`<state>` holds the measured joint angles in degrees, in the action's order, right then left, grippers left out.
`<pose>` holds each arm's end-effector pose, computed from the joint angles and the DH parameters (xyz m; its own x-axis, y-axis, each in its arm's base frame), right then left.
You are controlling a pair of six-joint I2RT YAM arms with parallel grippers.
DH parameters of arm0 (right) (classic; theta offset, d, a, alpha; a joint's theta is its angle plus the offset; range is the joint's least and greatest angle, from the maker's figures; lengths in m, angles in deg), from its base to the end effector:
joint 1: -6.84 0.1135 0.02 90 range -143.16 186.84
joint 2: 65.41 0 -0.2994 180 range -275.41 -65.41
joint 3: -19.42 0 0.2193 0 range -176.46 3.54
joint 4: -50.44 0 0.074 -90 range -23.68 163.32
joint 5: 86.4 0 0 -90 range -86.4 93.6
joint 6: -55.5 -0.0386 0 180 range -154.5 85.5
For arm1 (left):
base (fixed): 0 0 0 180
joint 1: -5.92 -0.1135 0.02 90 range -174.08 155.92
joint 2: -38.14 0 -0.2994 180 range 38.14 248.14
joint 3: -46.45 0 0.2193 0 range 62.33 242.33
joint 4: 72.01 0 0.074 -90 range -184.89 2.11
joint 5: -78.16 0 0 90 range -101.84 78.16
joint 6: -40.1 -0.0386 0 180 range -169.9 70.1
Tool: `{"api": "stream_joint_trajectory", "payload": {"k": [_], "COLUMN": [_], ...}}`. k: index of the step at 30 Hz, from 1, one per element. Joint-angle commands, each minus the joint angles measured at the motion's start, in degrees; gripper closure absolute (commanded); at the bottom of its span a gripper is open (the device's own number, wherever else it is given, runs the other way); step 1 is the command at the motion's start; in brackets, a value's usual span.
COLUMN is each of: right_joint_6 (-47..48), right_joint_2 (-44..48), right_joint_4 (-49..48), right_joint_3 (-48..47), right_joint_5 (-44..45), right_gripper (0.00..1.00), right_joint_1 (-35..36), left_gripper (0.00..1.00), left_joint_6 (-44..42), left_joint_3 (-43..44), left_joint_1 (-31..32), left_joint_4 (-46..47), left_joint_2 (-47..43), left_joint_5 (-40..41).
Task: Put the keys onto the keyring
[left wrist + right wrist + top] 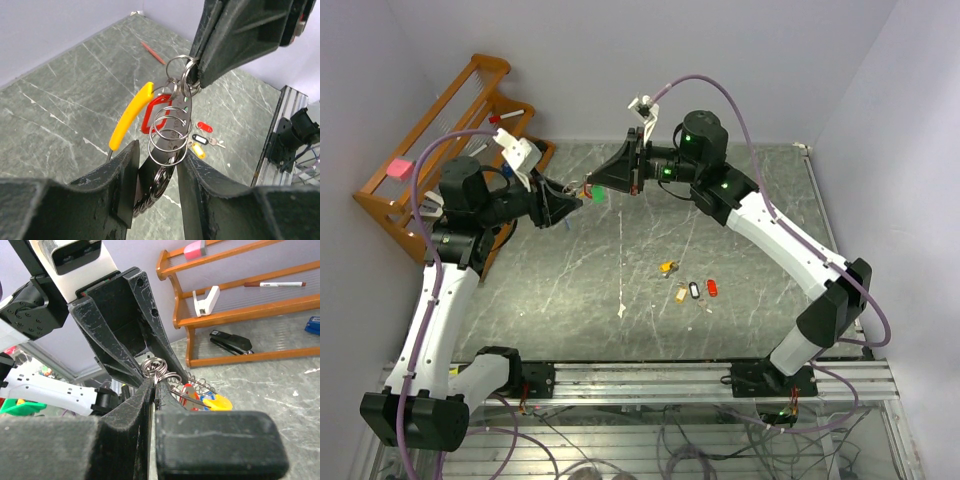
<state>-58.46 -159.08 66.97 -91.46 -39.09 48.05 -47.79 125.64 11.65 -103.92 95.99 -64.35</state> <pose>0.2468 0.2509 0.4784 -0.3956 0.0503 -0.9170 -0.9122 0.0940 0.3987 0.1569 -0.0465 0.4289 -0.2132 -0.0011 -0.9770 0.8296 0.5280 -0.1816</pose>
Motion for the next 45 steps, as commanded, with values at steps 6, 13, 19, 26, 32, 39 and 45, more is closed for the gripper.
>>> {"api": "stream_joint_trajectory", "payload": {"k": [6, 13, 19, 26, 32, 39, 45], "right_joint_6": [0.4, 0.1, -0.3, -0.8, -1.3, -1.1, -1.2], "right_joint_2": [1.8, 1.2, 0.8, 0.3, -0.3, -0.4, -0.3], "right_joint_4": [-1.4, -1.6, -2.3, -3.0, -3.1, -3.2, -3.5], "right_joint_3": [0.7, 0.5, 0.5, 0.8, 1.0, 0.9, 1.0], "right_joint_5": [2.0, 5.3, 5.3, 4.8, 3.7, 3.3, 3.3], "right_gripper": [1.0, 1.0, 1.0, 1.0, 1.0, 1.0, 1.0], "right_joint_1": [2.0, 2.6, 2.8, 3.0, 3.2, 3.3, 3.3], "left_gripper": [0.53, 0.52, 0.51, 0.52, 0.53, 0.59, 0.73], "left_joint_6": [7.2, 8.6, 9.9, 10.8, 12.8, 13.3, 13.0], "left_joint_3": [0.2, -0.4, -1.3, -1.7, -2.3, -3.0, -3.1], "left_joint_1": [0.2, 0.4, 0.7, 1.0, 1.2, 1.3, 1.4], "left_joint_4": [9.0, 10.9, 13.0, 14.8, 17.6, 18.6, 18.6], "left_joint_2": [0.3, 0.3, 0.3, 0.3, 0.3, 0.2, 0.0], "left_joint_5": [0.7, -1.3, -1.6, -2.4, -3.2, -3.3, -4.1]}}
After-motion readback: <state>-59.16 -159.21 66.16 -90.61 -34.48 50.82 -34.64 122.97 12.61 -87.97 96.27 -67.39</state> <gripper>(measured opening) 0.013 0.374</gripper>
